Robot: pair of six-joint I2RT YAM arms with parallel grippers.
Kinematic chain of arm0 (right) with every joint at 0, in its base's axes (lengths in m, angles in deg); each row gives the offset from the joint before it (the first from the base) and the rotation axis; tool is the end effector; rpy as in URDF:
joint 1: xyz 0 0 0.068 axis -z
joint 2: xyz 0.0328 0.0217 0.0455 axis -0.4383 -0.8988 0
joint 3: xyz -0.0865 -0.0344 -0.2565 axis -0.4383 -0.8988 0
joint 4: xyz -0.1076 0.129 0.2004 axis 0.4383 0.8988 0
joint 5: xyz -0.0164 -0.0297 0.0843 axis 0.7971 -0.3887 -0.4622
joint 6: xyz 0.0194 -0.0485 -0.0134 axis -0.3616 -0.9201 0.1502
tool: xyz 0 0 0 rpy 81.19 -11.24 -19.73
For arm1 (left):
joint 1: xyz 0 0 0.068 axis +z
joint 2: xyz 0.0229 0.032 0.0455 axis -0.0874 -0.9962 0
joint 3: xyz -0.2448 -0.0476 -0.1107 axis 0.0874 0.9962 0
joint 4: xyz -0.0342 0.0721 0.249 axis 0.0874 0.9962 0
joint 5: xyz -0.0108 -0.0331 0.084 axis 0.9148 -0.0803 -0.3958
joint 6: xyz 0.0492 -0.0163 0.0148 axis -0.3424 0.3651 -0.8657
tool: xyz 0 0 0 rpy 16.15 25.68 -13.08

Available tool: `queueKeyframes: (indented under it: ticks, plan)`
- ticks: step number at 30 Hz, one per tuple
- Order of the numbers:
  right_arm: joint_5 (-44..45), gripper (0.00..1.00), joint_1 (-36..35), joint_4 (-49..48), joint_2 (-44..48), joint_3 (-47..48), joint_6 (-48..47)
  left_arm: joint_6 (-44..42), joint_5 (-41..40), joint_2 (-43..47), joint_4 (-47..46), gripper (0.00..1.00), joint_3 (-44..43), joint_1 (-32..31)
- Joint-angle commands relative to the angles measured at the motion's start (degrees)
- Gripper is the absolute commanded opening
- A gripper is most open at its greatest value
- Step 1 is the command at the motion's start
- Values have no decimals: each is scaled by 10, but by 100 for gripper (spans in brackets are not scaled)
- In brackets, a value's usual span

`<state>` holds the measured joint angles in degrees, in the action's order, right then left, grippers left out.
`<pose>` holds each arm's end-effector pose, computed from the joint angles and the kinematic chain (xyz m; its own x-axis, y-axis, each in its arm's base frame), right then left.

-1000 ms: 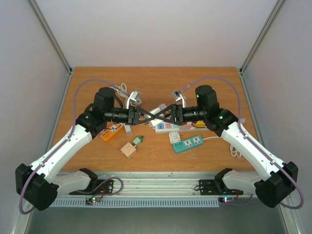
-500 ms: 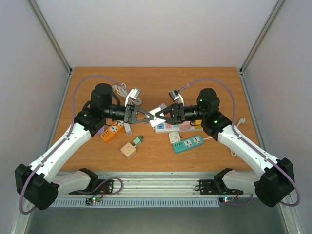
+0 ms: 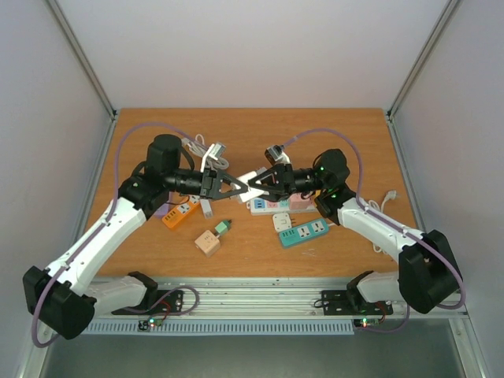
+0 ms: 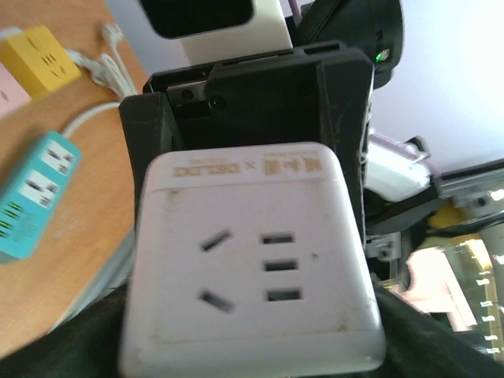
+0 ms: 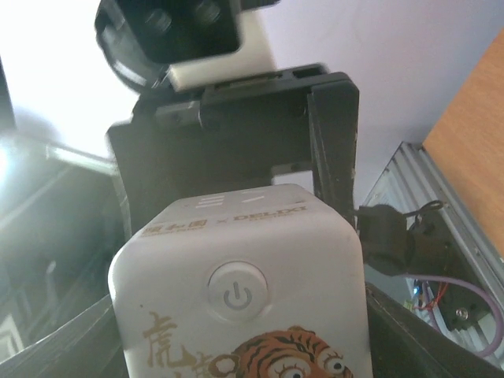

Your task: Insert the plug

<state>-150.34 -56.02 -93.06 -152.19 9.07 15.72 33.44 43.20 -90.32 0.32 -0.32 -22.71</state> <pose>0.2280 0.1704 0.3198 -0.6836 -0.0730 -0.7262 -0.7066 -0.1826 0.6836 0.1998 -0.1408 0.3580 -0.8818 0.1225 -0.4554 0.4698 0.1432 -0.8711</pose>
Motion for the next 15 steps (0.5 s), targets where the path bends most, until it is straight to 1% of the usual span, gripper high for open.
queueKeyframes:
  ticks: [1, 3, 4, 6, 10, 13, 15]
  plan:
    - [85, 25, -6, 256, 42, 38, -165, -123, -124, 14, 140, 88, -41, -11]
    - [147, 23, -6, 394, 58, 66, -259, -148, -194, 24, 177, 97, -45, -10]
    - [172, 23, -5, 434, 63, 70, -279, -152, -225, 30, 186, 99, -44, -9]
    - [210, 22, -6, 479, 67, 74, -307, -157, -286, 48, 197, 99, -38, -8]
    - [293, 20, -9, 540, 71, 74, -342, -168, -408, 102, 197, 99, -15, -7]
    - [372, 20, -16, 594, 68, 84, -373, -177, -502, 149, 201, 99, 5, -7]
    - [436, 20, -29, 647, 61, 101, -405, -180, -544, 181, 199, 99, 22, -6]
